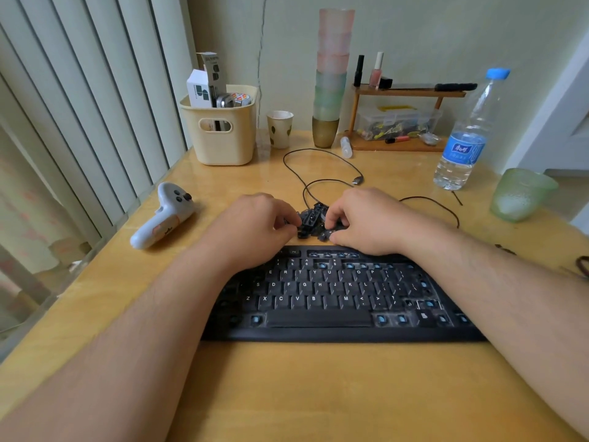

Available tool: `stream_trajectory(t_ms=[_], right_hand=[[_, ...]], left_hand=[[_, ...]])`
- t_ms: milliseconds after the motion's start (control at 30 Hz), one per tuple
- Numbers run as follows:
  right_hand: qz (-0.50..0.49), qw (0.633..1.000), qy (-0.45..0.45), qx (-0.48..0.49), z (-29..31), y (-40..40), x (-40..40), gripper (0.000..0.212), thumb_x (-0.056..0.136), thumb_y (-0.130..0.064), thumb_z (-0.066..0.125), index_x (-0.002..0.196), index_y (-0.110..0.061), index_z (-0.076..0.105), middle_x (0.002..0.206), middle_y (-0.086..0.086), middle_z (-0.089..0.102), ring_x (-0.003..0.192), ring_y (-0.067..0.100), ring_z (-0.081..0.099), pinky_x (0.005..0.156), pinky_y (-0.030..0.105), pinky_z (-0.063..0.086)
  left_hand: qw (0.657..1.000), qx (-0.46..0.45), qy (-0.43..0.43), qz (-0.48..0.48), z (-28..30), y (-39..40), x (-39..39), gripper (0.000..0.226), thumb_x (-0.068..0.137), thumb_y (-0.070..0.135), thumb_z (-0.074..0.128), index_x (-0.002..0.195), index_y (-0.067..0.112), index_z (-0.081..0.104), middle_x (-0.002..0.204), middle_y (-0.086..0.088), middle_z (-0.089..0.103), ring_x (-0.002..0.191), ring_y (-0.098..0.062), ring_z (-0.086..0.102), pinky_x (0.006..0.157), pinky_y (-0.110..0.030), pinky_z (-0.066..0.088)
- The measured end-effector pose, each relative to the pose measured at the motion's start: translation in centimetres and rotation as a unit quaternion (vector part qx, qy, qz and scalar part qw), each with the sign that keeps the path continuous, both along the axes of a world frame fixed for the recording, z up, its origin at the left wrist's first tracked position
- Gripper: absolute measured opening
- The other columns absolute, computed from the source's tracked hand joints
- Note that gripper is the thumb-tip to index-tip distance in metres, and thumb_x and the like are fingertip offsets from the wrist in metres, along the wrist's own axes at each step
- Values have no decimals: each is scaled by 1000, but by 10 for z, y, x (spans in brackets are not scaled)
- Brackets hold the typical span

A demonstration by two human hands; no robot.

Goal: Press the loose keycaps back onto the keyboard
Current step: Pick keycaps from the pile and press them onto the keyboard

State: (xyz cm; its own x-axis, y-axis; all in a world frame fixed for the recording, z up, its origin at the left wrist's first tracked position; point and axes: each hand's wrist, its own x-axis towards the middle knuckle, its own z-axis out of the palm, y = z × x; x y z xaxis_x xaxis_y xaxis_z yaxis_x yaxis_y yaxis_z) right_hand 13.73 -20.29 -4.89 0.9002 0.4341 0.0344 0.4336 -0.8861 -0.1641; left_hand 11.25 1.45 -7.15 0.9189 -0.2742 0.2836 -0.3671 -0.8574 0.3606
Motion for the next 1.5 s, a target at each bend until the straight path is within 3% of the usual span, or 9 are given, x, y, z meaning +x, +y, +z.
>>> stream_trajectory(t_ms=[133,300,433,600,700,867,1100,1267,1500], right_hand=[[4,1000,-17,4,2,-3,-4,13,90,-34,73,102,-33,74,90,-19,56,89,7,56,79,31,50],[12,985,-69,158,-1,-13,-17,10,87,-36,78,96,-38,74,74,-18,62,73,4,58,62,13,38],[43,962,-106,250,-9,-15,-29,19,85,-24,79,99,-38,80,77,-19,65,80,3,60,65,10,43],[54,925,-8,376,-15,-20,-28,29,89,-17,79,99,-44,80,97,-13,74,89,9,67,80,30,55],[55,913,30,403,-14,-22,-32,36,93,-10,74,98,-45,79,104,-18,76,105,4,68,97,34,53],[18,892,30,451,-11,-18,-35,26,90,-8,78,99,-33,78,93,-10,77,91,8,72,90,32,59],[12,932,-36,361,-14,-16,-41,22,81,-20,87,97,-34,81,83,-15,73,77,4,68,71,14,53],[48,941,-155,296,-13,-14,-43,20,79,-20,87,96,-28,81,80,-16,69,74,5,65,69,22,56],[59,966,-174,181,-1,-17,-42,10,83,-34,75,92,-33,78,80,-17,65,76,9,60,67,38,55]], left_hand=[[1000,-7,-4,-5,1,-2,-2,19,96,33,65,111,37,77,91,15,64,81,1,54,67,-9,36],[999,-39,13,-8,5,-6,-5,17,98,40,65,110,37,77,90,19,67,83,8,55,68,-3,36],[980,-171,94,-37,8,-13,-11,20,99,46,64,98,32,79,62,23,61,60,5,53,56,-8,37],[950,-262,152,-73,14,-13,-16,26,96,46,68,95,23,79,78,-9,66,68,-11,50,69,-28,44],[948,-262,165,-74,13,-17,-19,23,95,43,70,93,21,79,74,0,61,66,-9,49,64,-20,42],[945,-268,170,-85,13,-20,-21,19,96,38,71,91,22,79,78,-12,65,71,-11,51,67,-22,43],[946,-277,154,-63,10,-18,-18,15,95,34,73,88,23,81,85,-10,75,71,-6,56,71,-19,47],[944,-280,161,-65,12,-18,-18,16,95,36,73,90,24,81,93,-13,76,77,-10,61,80,-28,51],[961,-224,147,-69,12,-19,-20,13,94,39,73,93,30,82,77,5,71,64,-3,52,64,-17,45]])
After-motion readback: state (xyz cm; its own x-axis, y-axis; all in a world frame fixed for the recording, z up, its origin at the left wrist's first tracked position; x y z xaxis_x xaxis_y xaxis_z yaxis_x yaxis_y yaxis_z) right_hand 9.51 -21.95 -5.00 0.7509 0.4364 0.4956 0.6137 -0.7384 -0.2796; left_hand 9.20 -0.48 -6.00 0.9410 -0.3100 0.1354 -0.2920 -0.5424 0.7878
